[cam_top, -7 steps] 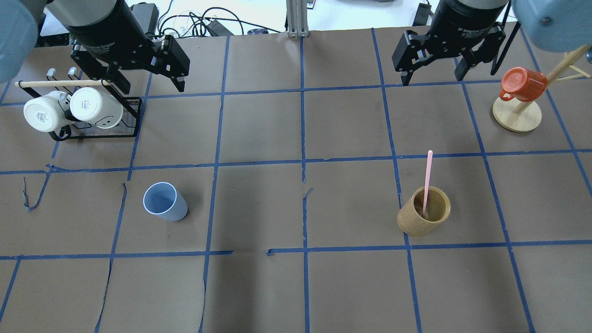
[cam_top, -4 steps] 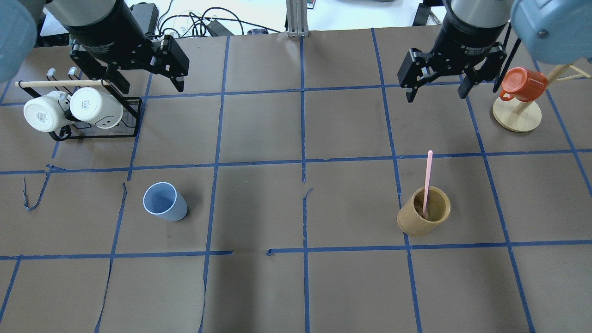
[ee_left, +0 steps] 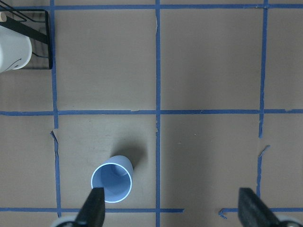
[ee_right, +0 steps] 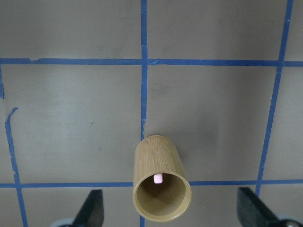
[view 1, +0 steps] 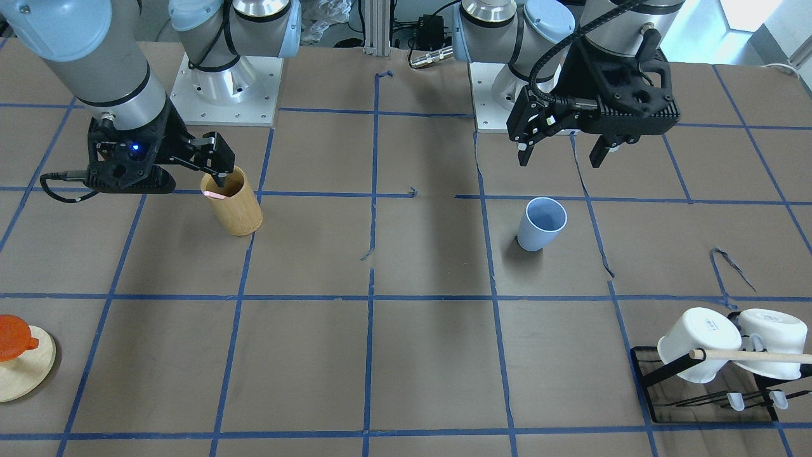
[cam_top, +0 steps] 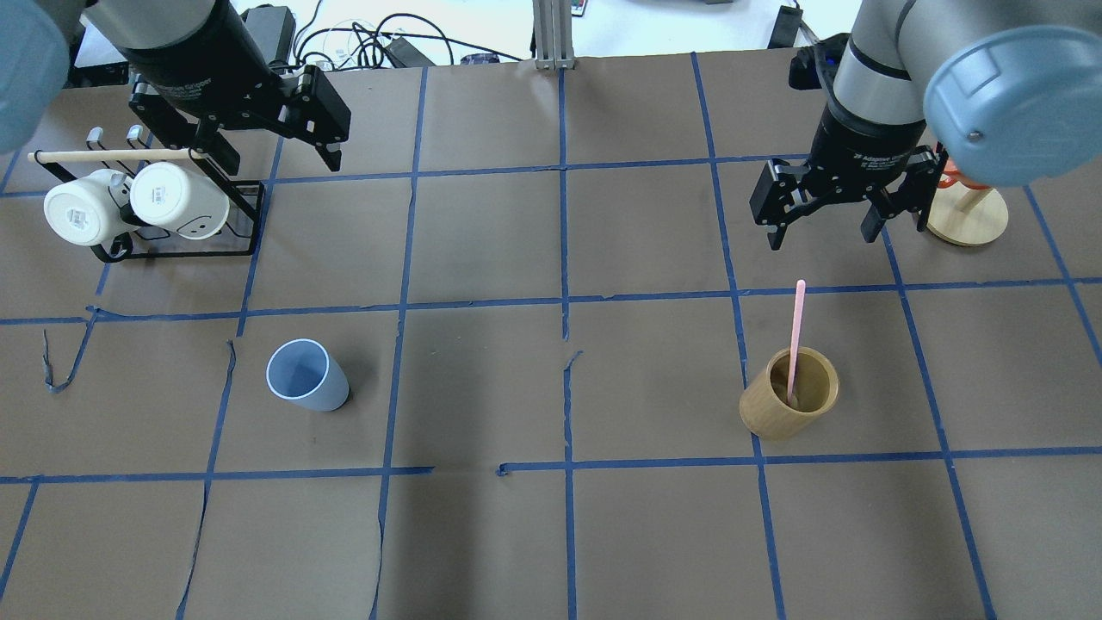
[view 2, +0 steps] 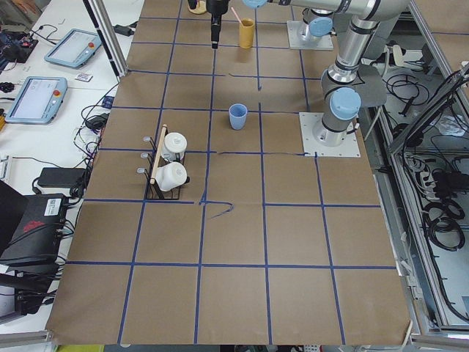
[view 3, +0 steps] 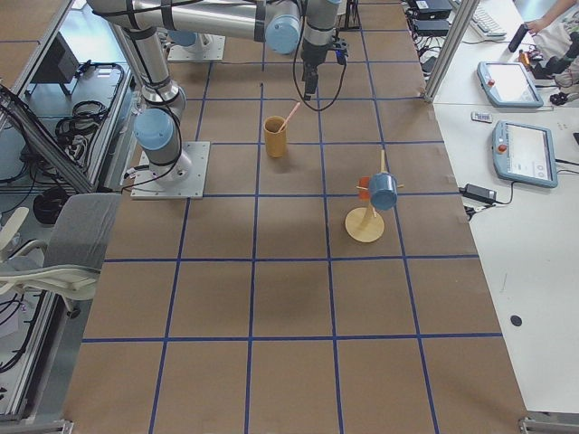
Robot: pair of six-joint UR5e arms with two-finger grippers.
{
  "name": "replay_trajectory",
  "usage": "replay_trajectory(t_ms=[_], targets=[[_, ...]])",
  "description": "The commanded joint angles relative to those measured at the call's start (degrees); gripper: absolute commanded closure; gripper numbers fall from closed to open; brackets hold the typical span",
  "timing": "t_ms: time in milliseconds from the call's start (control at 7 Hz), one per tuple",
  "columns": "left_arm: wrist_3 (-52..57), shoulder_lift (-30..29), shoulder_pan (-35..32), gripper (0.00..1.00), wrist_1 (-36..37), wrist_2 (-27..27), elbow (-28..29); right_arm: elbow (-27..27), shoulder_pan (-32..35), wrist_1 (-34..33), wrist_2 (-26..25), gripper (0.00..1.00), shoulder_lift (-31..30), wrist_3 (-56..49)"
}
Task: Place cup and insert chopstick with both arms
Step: 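Move the right gripper down over the pink chopstick in the bamboo cup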
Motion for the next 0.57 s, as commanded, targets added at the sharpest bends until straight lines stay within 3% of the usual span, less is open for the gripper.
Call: replay_trajectory(t_ms=[0,429], targets=[[-0.05,0.13,0.00,0.00,-0.08,-0.19,0.00,1.52,0.01,-0.75,-0.34,0.00,-0.16,0.06],[-0.13,0.74,0.00,0.00,-0.08,-0.10,-0.52,1.70,-0.07,-0.67,-1.04,0.00,0.45,-0.03]])
